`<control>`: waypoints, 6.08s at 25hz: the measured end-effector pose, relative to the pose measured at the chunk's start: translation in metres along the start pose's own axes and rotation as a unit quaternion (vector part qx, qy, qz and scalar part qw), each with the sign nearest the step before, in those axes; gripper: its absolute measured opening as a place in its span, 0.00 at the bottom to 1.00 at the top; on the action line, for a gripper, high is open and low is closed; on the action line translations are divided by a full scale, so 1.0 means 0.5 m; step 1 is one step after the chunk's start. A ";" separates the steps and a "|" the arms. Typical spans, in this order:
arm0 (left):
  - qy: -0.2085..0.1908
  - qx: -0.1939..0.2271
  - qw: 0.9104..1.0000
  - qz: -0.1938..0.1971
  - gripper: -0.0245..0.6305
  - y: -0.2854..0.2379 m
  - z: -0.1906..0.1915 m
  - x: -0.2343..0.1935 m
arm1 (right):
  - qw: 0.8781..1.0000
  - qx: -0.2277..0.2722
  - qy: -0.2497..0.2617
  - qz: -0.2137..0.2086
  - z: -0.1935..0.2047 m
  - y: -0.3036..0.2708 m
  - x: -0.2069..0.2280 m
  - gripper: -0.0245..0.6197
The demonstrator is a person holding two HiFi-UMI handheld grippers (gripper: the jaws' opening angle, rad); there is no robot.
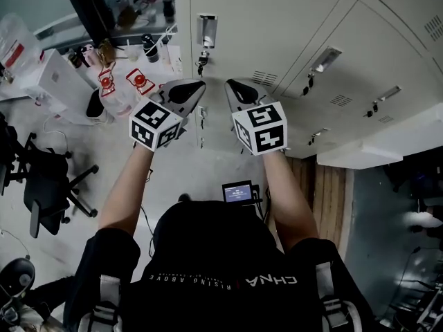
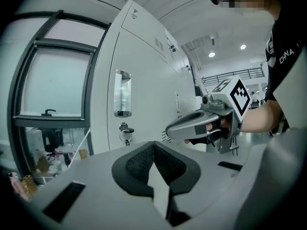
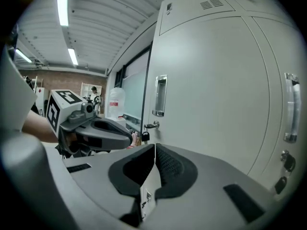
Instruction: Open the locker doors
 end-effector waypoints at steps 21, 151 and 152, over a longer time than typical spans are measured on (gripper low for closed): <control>-0.014 0.017 0.999 0.035 0.07 0.086 -0.006 -0.065 | 0.994 0.064 -0.064 0.065 -0.213 -0.132 -0.077 0.22; 0.011 -0.030 0.999 -0.010 0.07 0.136 0.041 0.437 | 0.981 0.056 -0.104 0.151 0.157 0.536 -0.036 0.09; 0.013 -0.026 1.000 -0.010 0.07 0.142 0.046 0.444 | 0.981 0.055 -0.102 0.152 0.161 0.541 -0.043 0.09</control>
Point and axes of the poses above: the fingertips, and each gripper's own axes: y backward along the fingers, x to its right, z out of its underside, the point moved 6 cm from there along y, backward along the fingers, and after that the axes turned 8 degrees about z, right-handed, at the moved point
